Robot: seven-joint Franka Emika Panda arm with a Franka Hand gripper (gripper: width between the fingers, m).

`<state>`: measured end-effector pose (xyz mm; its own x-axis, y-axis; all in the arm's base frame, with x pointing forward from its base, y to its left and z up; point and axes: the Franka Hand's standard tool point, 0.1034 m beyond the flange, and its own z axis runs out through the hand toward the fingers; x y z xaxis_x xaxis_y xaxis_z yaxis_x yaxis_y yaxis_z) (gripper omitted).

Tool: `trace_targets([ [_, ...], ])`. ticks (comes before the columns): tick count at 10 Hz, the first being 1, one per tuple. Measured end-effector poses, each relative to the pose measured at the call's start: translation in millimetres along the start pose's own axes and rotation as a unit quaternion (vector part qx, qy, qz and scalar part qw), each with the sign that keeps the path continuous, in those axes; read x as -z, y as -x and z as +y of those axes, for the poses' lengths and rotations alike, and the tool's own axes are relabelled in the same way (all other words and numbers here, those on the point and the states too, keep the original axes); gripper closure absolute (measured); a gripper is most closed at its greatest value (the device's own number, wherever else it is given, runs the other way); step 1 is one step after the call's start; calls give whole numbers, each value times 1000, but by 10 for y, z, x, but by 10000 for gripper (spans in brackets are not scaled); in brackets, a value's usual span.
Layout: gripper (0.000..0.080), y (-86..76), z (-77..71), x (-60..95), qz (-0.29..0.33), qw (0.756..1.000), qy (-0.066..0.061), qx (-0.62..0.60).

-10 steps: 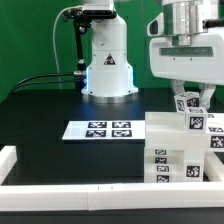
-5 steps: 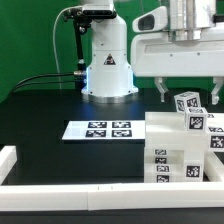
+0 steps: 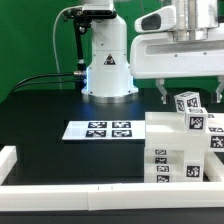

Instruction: Assemble chair

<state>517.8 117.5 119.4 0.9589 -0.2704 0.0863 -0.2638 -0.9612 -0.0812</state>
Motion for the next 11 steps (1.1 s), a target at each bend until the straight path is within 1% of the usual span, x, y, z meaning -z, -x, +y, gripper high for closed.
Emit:
trace_targets([
  [1,175,1,12,-3,0,1000,0,-10],
  [2,351,1,13,-4,0,1000,1,-9],
  [3,351,2,13,-5,-1,1000,0,-26],
  [4,522,3,10,-5,0,998,0,-61],
  [7,519,4,9,-7,-1,989,0,-150],
  [8,519,5,8,-8,-1,981,0,-196],
  [9,519,6,8,-8,-2,966,0,-259],
  [11,518,-8,-4,-9,-15,904,-5,-428],
])
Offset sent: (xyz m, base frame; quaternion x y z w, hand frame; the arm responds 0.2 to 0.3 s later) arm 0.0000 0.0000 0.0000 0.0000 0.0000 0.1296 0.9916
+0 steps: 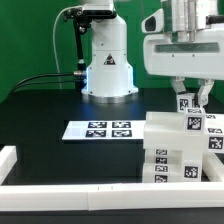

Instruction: Assemble chair

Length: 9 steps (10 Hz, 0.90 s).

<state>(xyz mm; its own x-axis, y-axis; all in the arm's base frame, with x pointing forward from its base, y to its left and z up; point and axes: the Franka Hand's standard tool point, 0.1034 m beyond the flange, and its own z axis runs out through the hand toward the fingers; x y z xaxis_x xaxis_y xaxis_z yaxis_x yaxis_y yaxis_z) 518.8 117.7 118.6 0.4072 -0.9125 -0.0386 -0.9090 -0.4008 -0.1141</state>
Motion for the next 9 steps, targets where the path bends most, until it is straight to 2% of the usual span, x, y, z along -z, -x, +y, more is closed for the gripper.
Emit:
trace_targets([
  [1,518,-27,-33,-1,-7,996,-11,-84],
  [2,518,-38,-50,-1,-8,994,-18,-107],
  [4,518,-35,-47,-6,-8,996,-17,-89],
  [5,339,-31,-46,-6,-6,999,-15,-52],
  [6,216,-19,-48,-3,-5,1000,-10,-3],
  [7,171,-24,-70,19,-6,997,-5,73],
  [9,154,-36,-96,36,-1,972,-5,237],
])
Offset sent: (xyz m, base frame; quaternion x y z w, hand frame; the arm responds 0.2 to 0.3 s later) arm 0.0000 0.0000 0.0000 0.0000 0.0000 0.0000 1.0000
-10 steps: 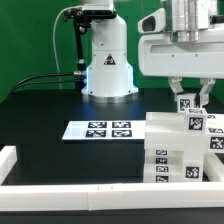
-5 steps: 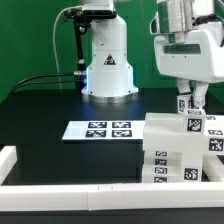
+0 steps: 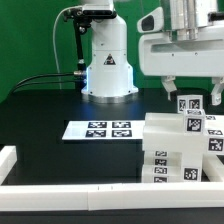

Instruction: Assemble chair

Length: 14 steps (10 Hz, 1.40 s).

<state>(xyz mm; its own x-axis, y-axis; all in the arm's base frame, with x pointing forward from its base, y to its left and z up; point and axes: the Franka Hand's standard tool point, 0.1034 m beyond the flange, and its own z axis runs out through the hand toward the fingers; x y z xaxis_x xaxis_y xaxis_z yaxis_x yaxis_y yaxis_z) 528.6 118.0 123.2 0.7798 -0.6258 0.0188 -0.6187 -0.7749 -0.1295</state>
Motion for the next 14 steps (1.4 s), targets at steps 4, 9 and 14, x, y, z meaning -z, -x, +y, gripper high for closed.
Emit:
trace_targets([
  [4,151,-6,18,-27,7,979,20,201],
  [9,519,2,24,-40,8,980,26,195],
  [14,518,16,-2,-44,18,996,13,-88],
])
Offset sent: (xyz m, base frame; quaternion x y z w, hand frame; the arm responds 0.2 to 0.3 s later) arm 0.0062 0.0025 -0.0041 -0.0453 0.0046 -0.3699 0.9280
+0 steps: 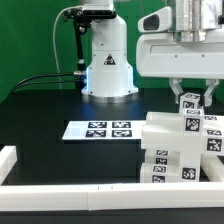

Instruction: Assemble chair

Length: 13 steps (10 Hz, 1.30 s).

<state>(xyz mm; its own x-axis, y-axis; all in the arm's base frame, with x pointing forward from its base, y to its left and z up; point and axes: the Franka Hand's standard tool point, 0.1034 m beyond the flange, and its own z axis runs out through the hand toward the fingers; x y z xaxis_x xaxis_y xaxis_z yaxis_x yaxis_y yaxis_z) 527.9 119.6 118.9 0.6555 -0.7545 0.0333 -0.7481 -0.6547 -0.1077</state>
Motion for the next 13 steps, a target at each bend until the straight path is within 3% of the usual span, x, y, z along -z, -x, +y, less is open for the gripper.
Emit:
trace_targets([
  [2,518,-9,-2,-3,-10,990,-15,-139],
  [5,517,-10,-25,0,-15,975,-22,-220],
  [6,408,-10,-24,-1,-15,978,-22,-208],
  [7,272,-9,-24,-2,-14,982,-22,-189],
  [8,272,-9,-27,1,-14,988,-22,-150],
  [9,171,-27,-25,6,-11,997,-22,-75],
  [11,156,-32,-36,14,-5,995,-19,94],
  [13,150,-45,-16,8,-3,986,-19,168],
])
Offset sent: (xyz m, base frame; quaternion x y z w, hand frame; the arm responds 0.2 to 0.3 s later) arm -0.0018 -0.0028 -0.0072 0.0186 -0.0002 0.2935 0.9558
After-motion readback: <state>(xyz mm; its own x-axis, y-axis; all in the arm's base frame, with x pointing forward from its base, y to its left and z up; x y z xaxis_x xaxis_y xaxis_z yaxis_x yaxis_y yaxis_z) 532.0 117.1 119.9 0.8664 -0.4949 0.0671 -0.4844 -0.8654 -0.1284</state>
